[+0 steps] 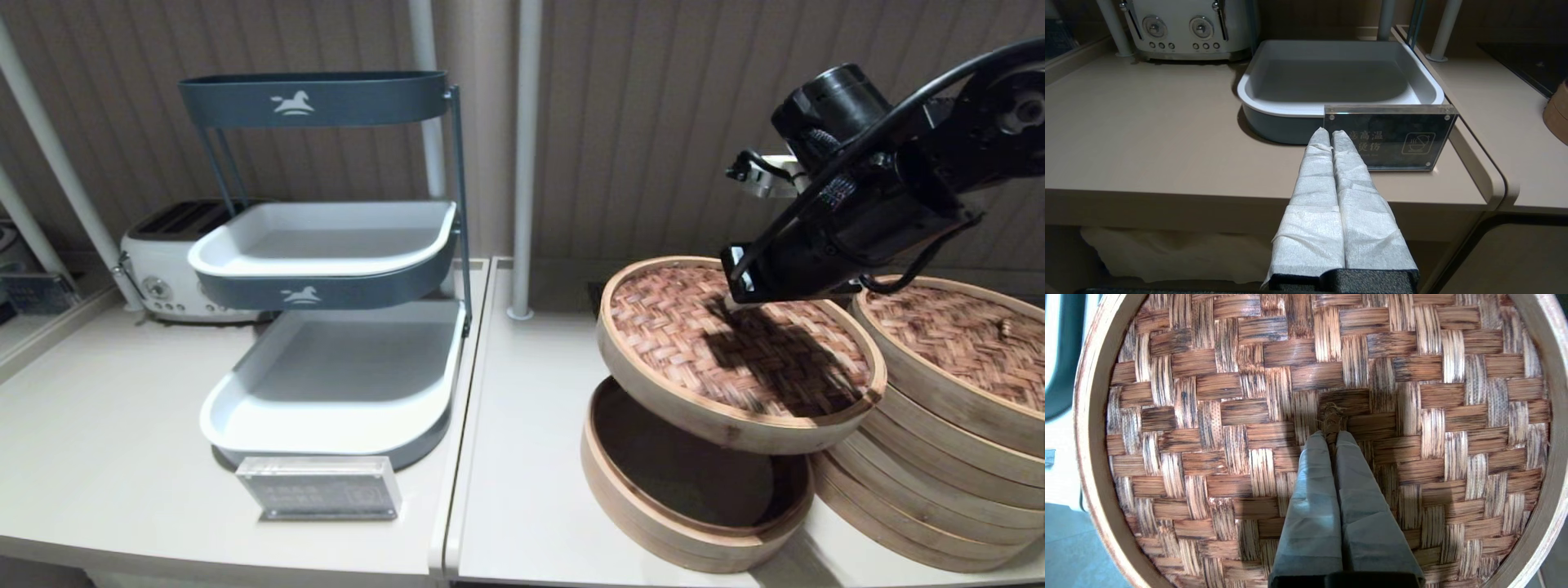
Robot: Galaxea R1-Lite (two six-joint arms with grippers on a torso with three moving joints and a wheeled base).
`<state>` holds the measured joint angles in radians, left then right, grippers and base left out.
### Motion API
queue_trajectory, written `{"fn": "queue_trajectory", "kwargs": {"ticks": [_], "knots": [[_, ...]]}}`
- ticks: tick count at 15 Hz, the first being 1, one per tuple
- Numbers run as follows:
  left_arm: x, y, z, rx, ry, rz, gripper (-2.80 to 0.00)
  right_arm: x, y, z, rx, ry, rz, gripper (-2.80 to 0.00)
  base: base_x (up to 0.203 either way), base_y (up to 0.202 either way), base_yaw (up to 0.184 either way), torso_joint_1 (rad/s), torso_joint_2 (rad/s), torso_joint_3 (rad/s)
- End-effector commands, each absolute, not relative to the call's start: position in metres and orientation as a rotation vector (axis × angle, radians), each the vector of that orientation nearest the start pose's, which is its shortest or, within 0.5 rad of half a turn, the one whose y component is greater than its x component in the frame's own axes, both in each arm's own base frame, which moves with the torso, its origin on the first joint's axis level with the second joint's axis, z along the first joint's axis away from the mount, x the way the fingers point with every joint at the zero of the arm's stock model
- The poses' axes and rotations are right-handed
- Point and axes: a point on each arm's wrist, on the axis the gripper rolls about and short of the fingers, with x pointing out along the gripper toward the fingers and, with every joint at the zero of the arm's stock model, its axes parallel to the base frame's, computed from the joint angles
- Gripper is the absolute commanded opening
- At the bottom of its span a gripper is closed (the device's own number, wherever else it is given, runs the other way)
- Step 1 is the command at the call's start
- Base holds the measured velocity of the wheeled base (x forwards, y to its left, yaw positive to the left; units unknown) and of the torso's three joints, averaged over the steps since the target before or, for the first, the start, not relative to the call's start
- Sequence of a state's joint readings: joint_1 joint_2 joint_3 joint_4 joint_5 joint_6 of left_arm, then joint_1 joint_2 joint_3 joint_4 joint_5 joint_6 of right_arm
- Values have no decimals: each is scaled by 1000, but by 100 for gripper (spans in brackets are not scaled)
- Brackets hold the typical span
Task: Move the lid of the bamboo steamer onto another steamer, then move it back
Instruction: Put the steamer
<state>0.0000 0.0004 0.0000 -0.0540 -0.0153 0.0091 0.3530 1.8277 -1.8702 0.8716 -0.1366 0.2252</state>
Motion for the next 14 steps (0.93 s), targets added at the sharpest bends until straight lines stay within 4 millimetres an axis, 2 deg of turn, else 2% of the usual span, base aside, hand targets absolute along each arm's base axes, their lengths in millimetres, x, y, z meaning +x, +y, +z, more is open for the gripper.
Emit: {"fn": "queue_trajectory", "kwargs": {"ticks": [1,14], "knots": [[-21,0,73,9,-26,-15,-280,296,106,306,17,799,115,-280,0,0,0,0,0,0],[-21,0,73,9,-26,-15,-280,278,96,328,3,733,99,-280,0,0,0,0,0,0]]}}
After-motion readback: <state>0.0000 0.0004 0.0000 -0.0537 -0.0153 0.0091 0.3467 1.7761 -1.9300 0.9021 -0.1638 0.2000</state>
